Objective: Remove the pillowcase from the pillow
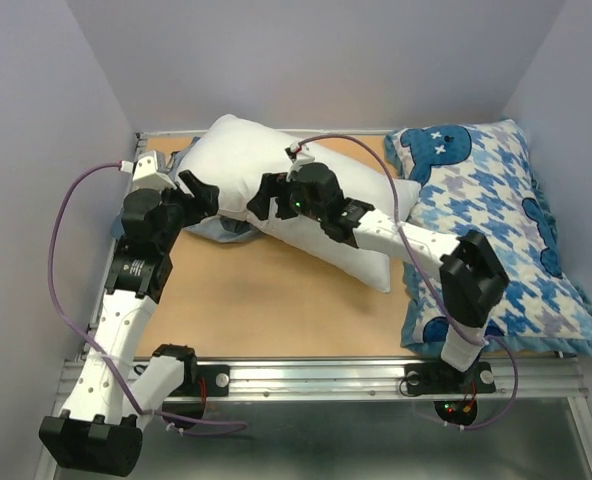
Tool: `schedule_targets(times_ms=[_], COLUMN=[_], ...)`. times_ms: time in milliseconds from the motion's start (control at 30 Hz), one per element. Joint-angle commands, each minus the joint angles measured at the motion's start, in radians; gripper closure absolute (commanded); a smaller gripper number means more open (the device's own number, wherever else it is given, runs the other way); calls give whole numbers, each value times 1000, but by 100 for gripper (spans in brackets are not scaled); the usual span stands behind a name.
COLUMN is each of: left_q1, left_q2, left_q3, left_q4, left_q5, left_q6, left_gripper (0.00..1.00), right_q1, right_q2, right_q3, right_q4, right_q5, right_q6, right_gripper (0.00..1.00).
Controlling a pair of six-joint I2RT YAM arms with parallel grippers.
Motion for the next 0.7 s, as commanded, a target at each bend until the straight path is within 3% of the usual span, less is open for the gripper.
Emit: schedule_targets(times_ms=[0, 133, 467, 667], left_q1=[-1, -3, -3, -3], left_q2=[-68, -99, -154, -197], left_q3=[-11, 1, -24, -50], left_q4=[26, 8, 26, 44], left_q5=[23, 33, 82, 76], left_q6=[46, 66, 87, 112], left_gripper=[22, 22, 21, 21], right_q1=[6, 6, 8, 8], right_q2=[-215, -363, -817, -966], right_q3=[-51, -117, -482, -596], right_q4=[45, -47, -183, -231], right_q5=[-31, 26, 303, 385], right_q6=[-20, -45, -39, -45], right_gripper=[0, 0, 0, 0])
